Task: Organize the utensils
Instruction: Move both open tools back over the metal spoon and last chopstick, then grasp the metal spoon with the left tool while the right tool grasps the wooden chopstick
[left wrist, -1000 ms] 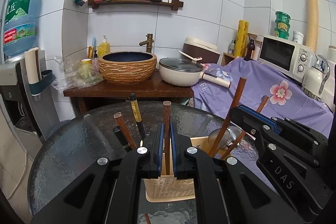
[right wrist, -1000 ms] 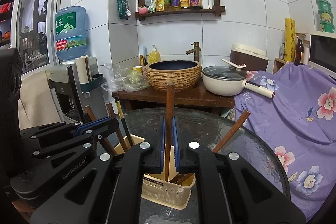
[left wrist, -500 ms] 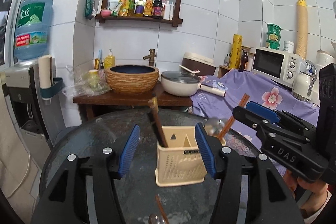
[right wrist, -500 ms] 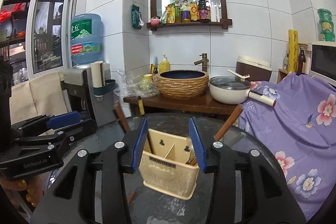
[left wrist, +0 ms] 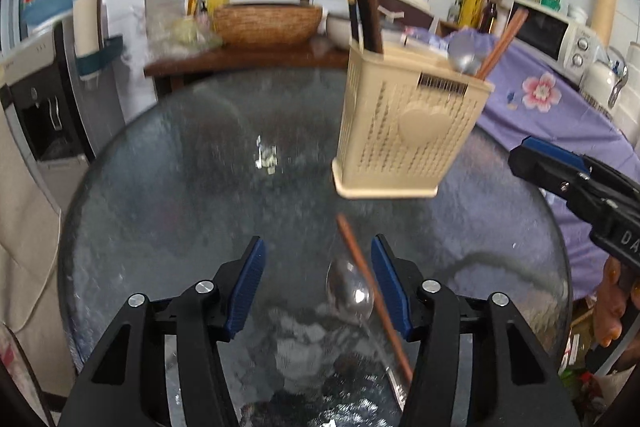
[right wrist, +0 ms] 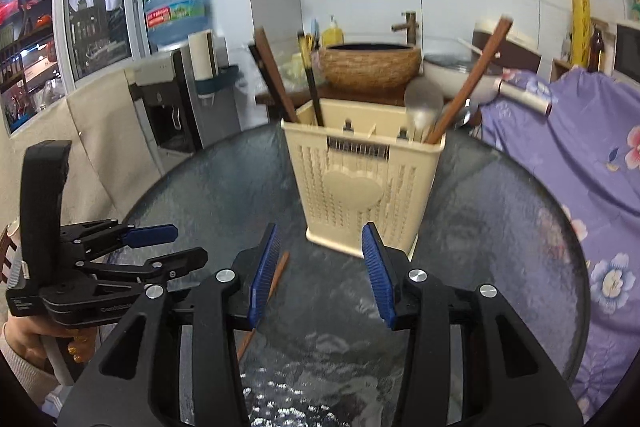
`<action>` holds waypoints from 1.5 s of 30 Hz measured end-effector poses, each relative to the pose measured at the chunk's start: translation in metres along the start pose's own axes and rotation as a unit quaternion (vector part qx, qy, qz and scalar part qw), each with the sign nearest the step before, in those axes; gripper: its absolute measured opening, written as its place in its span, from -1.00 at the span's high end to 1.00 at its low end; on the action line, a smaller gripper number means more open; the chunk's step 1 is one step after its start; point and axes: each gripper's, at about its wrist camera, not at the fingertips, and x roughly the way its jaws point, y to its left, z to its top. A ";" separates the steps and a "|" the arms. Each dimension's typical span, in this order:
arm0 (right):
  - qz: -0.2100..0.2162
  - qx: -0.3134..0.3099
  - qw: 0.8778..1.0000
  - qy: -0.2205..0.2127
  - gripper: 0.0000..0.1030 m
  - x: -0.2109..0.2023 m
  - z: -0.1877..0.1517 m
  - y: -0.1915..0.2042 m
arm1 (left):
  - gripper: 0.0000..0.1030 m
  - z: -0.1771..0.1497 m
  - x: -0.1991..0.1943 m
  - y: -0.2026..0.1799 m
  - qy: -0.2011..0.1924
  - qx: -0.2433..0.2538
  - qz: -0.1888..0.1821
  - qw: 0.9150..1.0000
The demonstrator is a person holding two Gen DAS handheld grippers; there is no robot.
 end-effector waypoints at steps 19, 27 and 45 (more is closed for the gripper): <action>0.027 0.063 0.991 0.113 0.16 0.071 -0.037 -0.007 | 0.19 -0.021 0.045 0.003 0.060 -0.016 -0.042 0.997; 0.010 0.066 0.991 0.116 0.16 0.077 -0.040 -0.012 | 0.19 -0.018 0.055 -0.008 0.063 -0.023 -0.024 0.997; 0.012 0.044 0.990 0.136 0.16 0.095 -0.032 0.000 | 0.19 -0.019 0.056 -0.005 0.055 -0.061 0.018 0.996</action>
